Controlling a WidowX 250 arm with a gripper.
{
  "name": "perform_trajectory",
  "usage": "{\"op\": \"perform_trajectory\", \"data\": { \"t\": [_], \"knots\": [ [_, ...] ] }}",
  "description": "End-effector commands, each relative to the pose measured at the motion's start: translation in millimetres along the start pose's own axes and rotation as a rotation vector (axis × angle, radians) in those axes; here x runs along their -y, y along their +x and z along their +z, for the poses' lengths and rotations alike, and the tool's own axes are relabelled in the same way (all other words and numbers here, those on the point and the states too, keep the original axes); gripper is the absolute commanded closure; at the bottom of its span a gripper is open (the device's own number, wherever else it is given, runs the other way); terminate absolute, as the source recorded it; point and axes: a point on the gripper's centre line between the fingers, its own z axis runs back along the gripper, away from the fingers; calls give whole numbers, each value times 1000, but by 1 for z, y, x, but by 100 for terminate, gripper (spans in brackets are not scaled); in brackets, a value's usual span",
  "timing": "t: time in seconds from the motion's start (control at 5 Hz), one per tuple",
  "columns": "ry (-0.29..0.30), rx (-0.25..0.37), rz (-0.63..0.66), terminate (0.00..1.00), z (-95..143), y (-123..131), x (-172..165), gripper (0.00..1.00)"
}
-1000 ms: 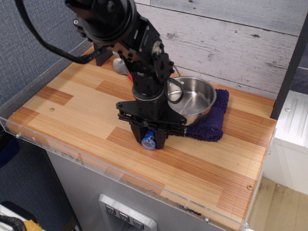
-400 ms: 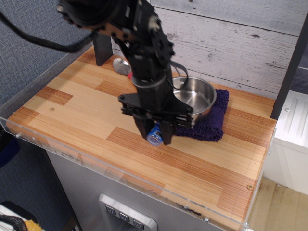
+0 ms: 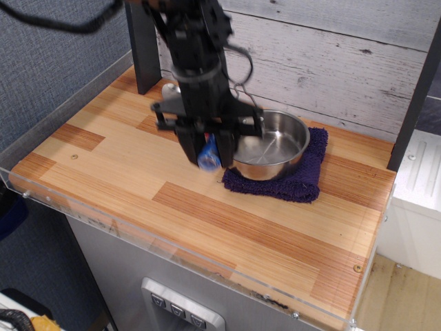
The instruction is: Pick up the blue tube and place it on the left of the red spoon
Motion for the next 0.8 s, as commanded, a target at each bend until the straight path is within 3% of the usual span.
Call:
{"op": "perform_trajectory", "data": {
  "t": [0.0, 0.6],
  "knots": [
    [23, 53, 112, 0, 15, 50, -19, 100],
    [80, 62, 256, 0, -3, 90, -60, 100]
  ]
}}
